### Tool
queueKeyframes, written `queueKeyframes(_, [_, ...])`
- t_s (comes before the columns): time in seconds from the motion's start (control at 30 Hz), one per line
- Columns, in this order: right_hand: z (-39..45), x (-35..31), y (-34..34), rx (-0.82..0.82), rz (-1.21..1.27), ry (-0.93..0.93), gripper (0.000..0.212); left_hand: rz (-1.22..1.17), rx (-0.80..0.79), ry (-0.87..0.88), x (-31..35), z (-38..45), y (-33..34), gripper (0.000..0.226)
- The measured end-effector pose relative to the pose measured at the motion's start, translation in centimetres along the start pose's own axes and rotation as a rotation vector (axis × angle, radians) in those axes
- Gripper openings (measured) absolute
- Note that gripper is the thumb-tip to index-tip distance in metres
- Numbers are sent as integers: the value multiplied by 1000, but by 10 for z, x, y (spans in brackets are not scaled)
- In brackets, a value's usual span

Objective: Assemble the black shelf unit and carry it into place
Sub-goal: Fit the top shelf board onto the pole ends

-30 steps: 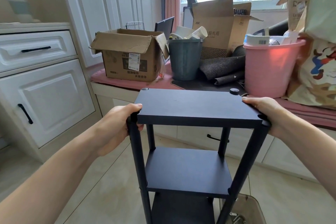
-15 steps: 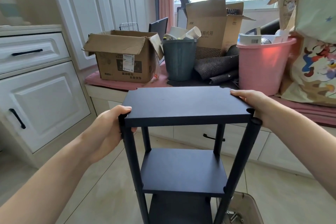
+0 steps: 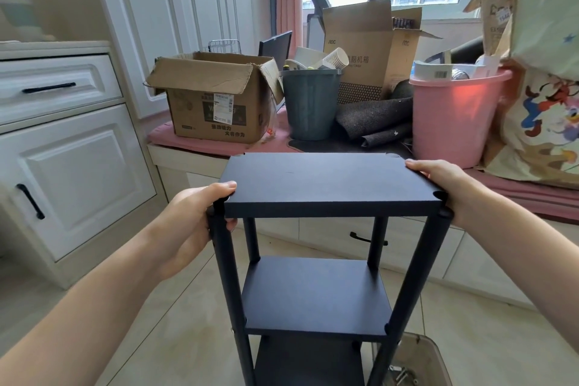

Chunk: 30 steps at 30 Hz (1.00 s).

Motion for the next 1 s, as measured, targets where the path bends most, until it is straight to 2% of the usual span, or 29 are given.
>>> queueKeyframes(0.33, [-3,-4,-2,49,33,-25,18,0,0,-43,1,-6,3,45])
queueKeyframes(0.5, [-9,-3,-2,69,60,-29,20,27,-6,5,3,-9,4,26])
queueKeyframes(0.87, [-13,-2,2,22,33,-31,20,114,8,87,8,-14,5,48])
queueKeyframes(1.0, [-13,-1,3,2,19,-25,21,138,12,94,8,-15,5,44])
Point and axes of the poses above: each hand's wrist, its own z-axis towards the middle knuckle, its own y-axis out of the palm, x = y × z, the point moved 5 cm from there along z, towards the middle knuckle, and after that the axes turned 5 degrees about y, right-handed, at the moved point
